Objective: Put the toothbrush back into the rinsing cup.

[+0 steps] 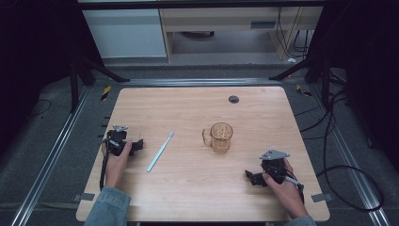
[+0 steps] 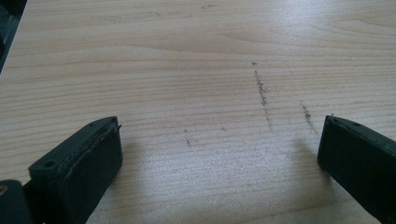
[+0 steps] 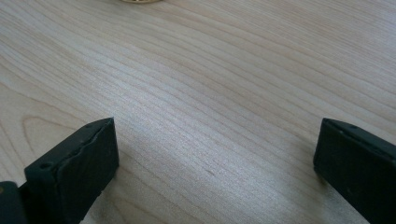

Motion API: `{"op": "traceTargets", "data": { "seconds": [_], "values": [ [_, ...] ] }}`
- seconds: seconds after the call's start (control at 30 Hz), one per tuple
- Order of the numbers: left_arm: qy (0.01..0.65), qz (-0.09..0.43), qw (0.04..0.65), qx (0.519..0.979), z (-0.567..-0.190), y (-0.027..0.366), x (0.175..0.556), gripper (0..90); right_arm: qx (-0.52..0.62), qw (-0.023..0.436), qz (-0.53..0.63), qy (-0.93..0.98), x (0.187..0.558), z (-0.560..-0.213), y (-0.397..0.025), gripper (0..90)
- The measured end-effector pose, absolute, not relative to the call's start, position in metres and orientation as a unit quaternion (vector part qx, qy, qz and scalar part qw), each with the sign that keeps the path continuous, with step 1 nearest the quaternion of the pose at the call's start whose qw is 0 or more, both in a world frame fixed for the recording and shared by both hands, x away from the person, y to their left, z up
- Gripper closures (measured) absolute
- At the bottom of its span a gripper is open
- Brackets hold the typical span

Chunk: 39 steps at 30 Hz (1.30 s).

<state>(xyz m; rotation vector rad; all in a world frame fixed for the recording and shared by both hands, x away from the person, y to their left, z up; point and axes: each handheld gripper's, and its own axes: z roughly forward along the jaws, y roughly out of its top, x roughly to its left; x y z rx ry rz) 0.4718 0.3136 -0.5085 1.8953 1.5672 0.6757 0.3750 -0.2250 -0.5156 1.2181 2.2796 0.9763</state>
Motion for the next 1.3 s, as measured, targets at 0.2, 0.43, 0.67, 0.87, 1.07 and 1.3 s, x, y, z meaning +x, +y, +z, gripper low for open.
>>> {"op": "traceTargets", "data": {
  "seconds": [0.2, 0.43, 0.67, 0.87, 1.07, 1.3],
  "values": [
    [0.582, 0.261, 0.286, 0.715, -0.505, 0.315, 0.463, 4.5, 0.437, 0.189, 0.346, 0.808, 0.375, -0.515, -0.224, 0.4],
    [0.56, 0.255, 0.292, 0.733, -0.488, 0.31, 0.447, 4.8, 0.437, 0.189, 0.346, 0.808, 0.375, -0.516, -0.224, 0.4],
    [0.522, 0.21, 0.274, 0.78, -0.46, 0.289, 0.436, 6.0, 0.443, 0.191, 0.345, 0.805, 0.375, -0.515, -0.223, 0.4],
    [0.508, 0.191, 0.256, 0.8, -0.439, 0.277, 0.437, 8.8, 0.444, 0.192, 0.344, 0.805, 0.375, -0.515, -0.223, 0.4],
    [0.5, 0.167, 0.244, 0.814, -0.427, 0.27, 0.441, 11.1, 0.445, 0.191, 0.344, 0.805, 0.375, -0.515, -0.223, 0.4],
    [0.491, 0.149, 0.239, 0.824, -0.417, 0.265, 0.441, 15.2, 0.444, 0.192, 0.343, 0.805, 0.375, -0.515, -0.223, 0.4]
  ]
}}
